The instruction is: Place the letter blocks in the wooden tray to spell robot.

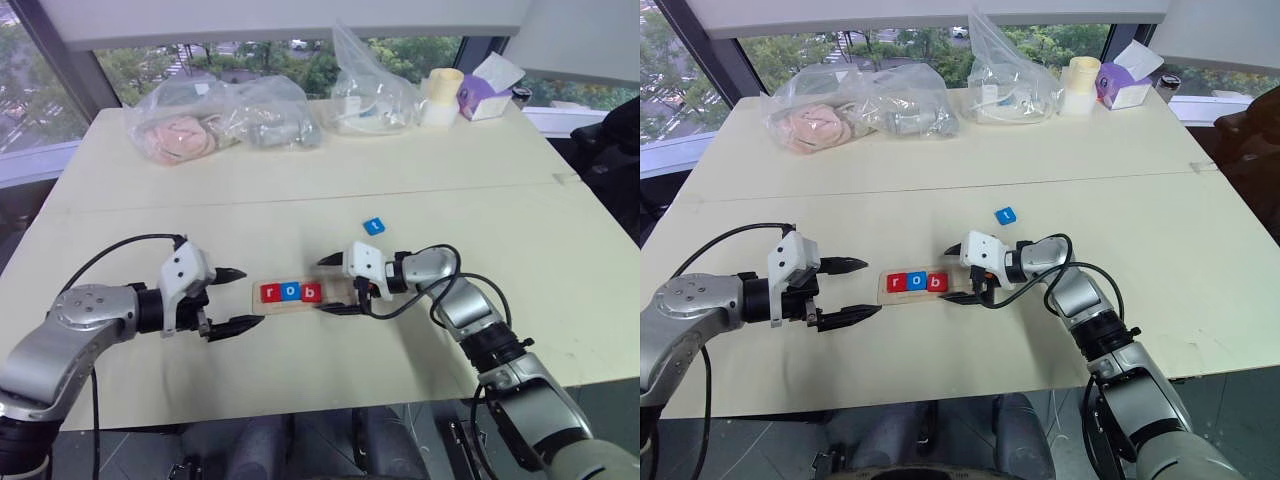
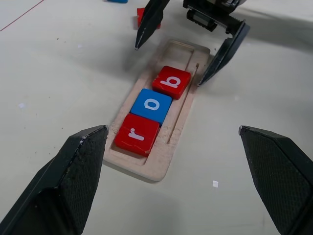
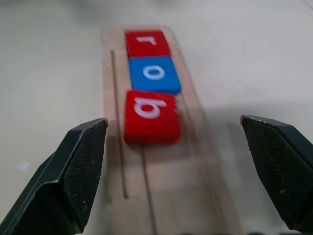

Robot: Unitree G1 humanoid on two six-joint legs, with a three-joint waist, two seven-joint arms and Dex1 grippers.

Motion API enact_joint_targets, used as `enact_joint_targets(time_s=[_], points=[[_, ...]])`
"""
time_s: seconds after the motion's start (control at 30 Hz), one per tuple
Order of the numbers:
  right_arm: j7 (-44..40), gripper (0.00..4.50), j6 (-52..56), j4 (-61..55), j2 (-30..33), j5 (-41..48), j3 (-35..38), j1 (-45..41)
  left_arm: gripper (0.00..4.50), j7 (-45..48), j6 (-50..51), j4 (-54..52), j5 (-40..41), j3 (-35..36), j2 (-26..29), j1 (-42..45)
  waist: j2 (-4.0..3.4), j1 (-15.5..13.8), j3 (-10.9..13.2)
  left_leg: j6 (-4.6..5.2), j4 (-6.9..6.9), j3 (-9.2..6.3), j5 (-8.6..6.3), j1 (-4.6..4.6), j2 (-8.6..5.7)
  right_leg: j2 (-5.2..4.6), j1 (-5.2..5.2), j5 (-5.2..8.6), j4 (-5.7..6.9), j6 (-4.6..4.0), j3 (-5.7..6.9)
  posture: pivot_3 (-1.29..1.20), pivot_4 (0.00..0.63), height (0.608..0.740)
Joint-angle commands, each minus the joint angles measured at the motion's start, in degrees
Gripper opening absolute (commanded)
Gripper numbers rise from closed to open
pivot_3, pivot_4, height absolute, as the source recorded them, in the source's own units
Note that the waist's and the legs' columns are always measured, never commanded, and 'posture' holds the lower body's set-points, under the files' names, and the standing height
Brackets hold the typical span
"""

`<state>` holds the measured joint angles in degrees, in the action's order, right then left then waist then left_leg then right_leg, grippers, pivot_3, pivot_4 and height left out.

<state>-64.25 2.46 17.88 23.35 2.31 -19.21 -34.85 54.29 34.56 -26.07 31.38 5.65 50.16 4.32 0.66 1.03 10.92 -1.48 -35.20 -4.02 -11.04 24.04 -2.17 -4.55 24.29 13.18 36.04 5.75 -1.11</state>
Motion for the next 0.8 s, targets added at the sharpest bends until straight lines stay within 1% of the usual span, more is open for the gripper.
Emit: enact_joint_targets(time_s=[0.03,0.17,0.33,0.53,0.63,0.67,0.73,0.8], points=[[0.66,4.46,-2.57,1.65,-0.79,-0.48,0.6,-2.24,4.5,-0.84,0.27,-2.55,0.57,0.4,-0.5,-0.37,0.0,0.01,0.0,0.0,0.0,0.0,0.0,0.0,0.0,0.01,0.0,0.0,0.0,0.0,0.0,0.0,0.15,0.74],[1.43,4.46,-4.64,4.73,-1.51,-1.32,0.65,-3.88,4.5,-1.45,0.57,-2.91,0.48,0.43,-0.86,-0.62,0.0,0.05,0.0,0.0,0.0,0.0,0.0,-0.01,0.0,0.01,0.0,0.0,0.01,0.0,0.0,0.0,0.15,0.74],[1.35,4.46,-5.56,5.91,-2.47,-1.39,0.54,-4.78,4.5,-1.94,0.54,-2.88,0.34,0.19,-1.16,-0.58,0.0,0.07,0.0,0.0,0.01,0.0,0.0,-0.02,0.0,0.01,0.0,0.0,0.01,0.0,0.0,0.0,0.15,0.74],[-1.01,4.46,-2.42,-0.73,-0.88,1.57,2.16,-2.97,4.5,-2.06,0.68,-3.17,0.56,0.64,-1.21,-1.01,0.0,-0.02,0.0,0.0,0.0,0.0,0.0,-0.01,0.0,0.01,-0.01,0.0,0.01,0.0,-0.01,0.0,0.15,0.74],[-0.16,4.46,1.69,-5.77,0.53,3.71,4.51,-1.89,4.5,-1.84,0.55,-2.83,0.6,1.12,-0.96,-0.94,0.0,-0.13,0.0,0.0,0.0,-0.01,0.0,-0.01,0.0,0.0,0.0,0.0,0.01,0.0,-0.01,0.0,0.15,0.74],[1.64,4.46,6.14,-9.13,0.94,5.82,6.94,-1.04,4.5,-2.13,0.41,-2.58,0.59,1.41,-1.11,-0.3,0.0,-0.15,0.0,0.0,0.0,-0.01,0.0,-0.01,0.0,0.0,0.0,0.0,0.01,0.0,-0.01,0.0,0.15,0.74],[6.22,4.46,15.47,-15.64,1.27,9.61,11.7,0.82,4.5,-2.47,0.34,-2.47,1.18,2.07,-1.5,0.78,0.0,-0.35,0.0,0.0,0.0,-0.04,0.0,0.0,0.01,-0.01,0.0,0.0,0.01,0.0,-0.01,0.0,0.15,0.74],[13.64,4.46,24.44,-21.13,0.88,10.01,15.62,2.98,4.5,-2.51,0.98,-2.7,2.48,2.62,-1.78,1.71,0.0,-0.34,0.0,0.0,0.0,-0.24,0.0,0.01,0.01,-0.02,0.0,0.0,0.01,0.0,-0.02,0.0,0.15,0.74]])
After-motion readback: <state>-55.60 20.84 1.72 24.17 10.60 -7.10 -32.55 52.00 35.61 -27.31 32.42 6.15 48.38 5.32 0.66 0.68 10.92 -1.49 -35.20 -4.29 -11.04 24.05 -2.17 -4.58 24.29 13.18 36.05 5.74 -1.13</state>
